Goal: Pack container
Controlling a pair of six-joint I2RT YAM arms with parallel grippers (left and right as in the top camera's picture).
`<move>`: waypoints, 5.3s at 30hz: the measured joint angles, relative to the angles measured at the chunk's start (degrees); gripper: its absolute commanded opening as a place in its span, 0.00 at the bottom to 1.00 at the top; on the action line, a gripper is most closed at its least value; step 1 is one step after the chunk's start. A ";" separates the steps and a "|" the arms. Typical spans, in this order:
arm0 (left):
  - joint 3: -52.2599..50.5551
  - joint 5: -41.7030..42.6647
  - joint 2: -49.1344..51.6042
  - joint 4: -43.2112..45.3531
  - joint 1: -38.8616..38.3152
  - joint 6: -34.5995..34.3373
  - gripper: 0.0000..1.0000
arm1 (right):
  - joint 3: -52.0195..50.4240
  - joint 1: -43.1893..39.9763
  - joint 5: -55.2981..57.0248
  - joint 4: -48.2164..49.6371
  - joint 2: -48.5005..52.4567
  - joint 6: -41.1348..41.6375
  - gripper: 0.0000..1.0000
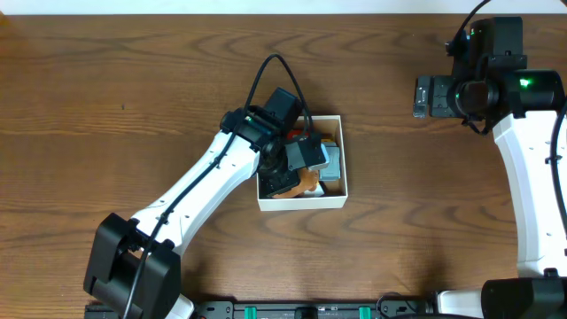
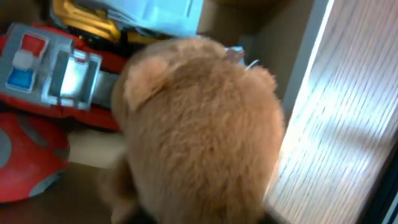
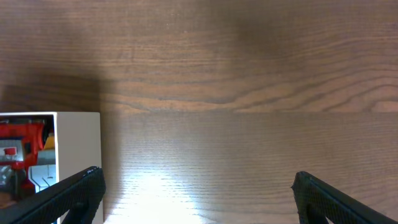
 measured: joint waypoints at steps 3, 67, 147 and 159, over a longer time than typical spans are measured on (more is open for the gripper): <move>0.00 0.00 0.02 0.04 0.00 0.00 0.67 | 0.00 0.00 -0.02 -0.02 0.00 -0.02 0.99; -1.07 10.69 11.41 3.80 -5.77 -8.66 0.06 | 0.00 0.00 0.00 -0.04 0.87 -0.02 0.99; 0.15 -0.11 -2.32 -3.15 0.98 -11.82 0.08 | 0.00 0.00 0.00 -0.04 0.90 -0.02 0.99; 0.15 -0.26 -2.29 2.43 0.96 -12.55 0.07 | 0.00 0.00 0.00 -0.04 0.92 0.00 0.99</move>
